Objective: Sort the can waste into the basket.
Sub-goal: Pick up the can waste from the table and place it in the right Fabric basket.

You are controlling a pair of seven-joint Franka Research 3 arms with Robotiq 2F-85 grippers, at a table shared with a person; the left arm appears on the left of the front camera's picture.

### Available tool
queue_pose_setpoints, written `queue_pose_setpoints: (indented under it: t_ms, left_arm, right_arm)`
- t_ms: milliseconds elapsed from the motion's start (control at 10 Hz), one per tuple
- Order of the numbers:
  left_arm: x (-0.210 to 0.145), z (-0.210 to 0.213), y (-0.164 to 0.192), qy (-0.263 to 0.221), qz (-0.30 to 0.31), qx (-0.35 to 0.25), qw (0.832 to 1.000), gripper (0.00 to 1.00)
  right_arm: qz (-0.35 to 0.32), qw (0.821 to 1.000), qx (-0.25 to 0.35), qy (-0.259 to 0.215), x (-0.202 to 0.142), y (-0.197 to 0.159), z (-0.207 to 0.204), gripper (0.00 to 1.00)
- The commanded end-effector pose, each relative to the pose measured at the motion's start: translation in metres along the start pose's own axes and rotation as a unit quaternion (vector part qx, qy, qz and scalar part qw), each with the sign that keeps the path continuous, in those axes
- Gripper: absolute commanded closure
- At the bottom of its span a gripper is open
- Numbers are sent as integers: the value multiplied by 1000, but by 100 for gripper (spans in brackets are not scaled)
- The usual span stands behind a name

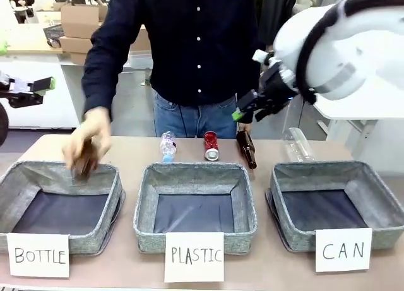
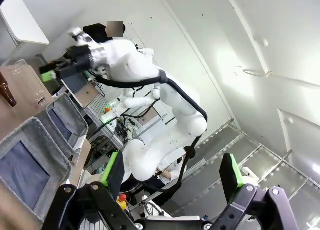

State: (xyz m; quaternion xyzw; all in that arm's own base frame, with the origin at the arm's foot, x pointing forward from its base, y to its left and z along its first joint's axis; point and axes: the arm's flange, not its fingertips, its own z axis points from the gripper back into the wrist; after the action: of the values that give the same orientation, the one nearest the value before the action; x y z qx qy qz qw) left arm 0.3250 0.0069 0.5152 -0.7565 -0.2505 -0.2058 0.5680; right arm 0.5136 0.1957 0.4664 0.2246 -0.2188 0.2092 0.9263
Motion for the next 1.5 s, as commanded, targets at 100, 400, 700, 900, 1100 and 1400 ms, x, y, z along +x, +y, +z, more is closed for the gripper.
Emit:
queue_pose_setpoints:
  t_ms: [100, 400, 700, 900, 1100, 1400]
  left_arm:
    - [0, -3, -2, -8, -13, -12, 1000, 0]
    - [0, -3, -2, -8, -13, -12, 1000, 0]
    - [0, -3, -2, -8, -13, -12, 1000, 0]
    - [0, -3, -2, -8, -13, -12, 1000, 0]
    - [0, -3, -2, -8, -13, -12, 1000, 0]
    - [0, -3, -2, -8, -13, -12, 1000, 0]
  right_arm:
    - [3, 996, -42, 76, 74, 2, -77, 0]
    - [-33, 989, -89, 115, 93, 9, -158, 0]
    - [-60, 981, -117, 143, 90, -4, -210, 0]
    - [-77, 973, -180, 123, 87, -14, -239, 0]
    - [-94, 970, -208, 85, 88, -21, -249, 0]
    - [-100, 971, -199, 89, 94, -28, -261, 0]
